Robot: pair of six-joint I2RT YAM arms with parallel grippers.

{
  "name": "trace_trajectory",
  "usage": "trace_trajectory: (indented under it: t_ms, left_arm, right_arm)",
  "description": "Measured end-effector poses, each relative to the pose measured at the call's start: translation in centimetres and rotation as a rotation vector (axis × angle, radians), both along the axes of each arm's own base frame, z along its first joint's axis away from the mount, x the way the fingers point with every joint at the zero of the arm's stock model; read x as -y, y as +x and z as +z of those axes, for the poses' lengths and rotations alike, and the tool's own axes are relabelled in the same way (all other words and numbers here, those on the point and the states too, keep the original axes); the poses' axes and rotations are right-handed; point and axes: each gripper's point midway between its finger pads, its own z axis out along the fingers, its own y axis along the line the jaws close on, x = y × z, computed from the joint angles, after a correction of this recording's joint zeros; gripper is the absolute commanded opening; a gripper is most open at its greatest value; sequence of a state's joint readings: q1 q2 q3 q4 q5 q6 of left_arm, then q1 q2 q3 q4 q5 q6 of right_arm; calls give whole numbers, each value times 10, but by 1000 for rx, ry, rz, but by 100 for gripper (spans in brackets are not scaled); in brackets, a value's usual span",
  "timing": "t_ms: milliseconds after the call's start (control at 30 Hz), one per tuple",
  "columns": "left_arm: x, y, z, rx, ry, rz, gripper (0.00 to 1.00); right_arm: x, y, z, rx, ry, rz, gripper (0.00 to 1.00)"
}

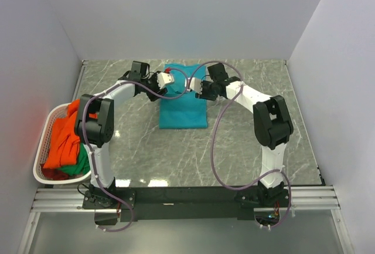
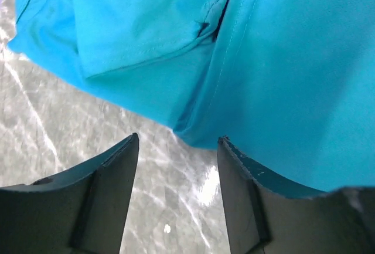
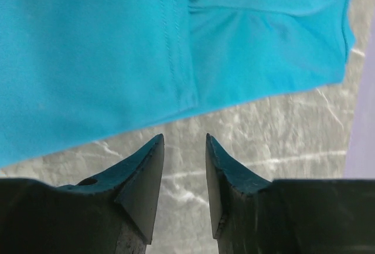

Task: Fold and stack the t-shirts
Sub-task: Fold the tshirt

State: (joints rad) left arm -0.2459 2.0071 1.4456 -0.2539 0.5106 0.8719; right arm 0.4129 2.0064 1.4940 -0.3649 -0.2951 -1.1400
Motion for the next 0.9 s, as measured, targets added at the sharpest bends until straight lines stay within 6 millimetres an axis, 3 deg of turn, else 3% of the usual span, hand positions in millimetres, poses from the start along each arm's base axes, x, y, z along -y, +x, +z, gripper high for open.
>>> trace_trajectory:
  t_ms: [133, 300, 367, 467, 533, 633, 900]
  left_arm:
    - [-8, -16, 11, -10, -19, 18, 56]
    - [-15, -71, 33, -8, -55, -47, 56]
    - [-15, -96, 33, -16, -63, -92, 57]
    - [-12, -126, 20, -25, -57, -157, 58]
    - [-10, -140, 3, -45, -41, -192, 59]
    - [-6, -160, -18, -77, -11, -238, 59]
    - [4, -151, -27, 7, 40, -310, 56]
  right_arm:
    - [9, -7, 15, 8, 21, -30, 37]
    - [20, -54, 38, 1, 56, -3, 34]
    - [19, -78, 39, -1, 57, 34, 33]
    - [10, -113, 20, -23, 31, 114, 33]
    - [5, -135, -3, -62, -2, 167, 33]
    - [2, -155, -27, -109, -44, 210, 34]
    - [0, -145, -48, -99, -86, 196, 33]
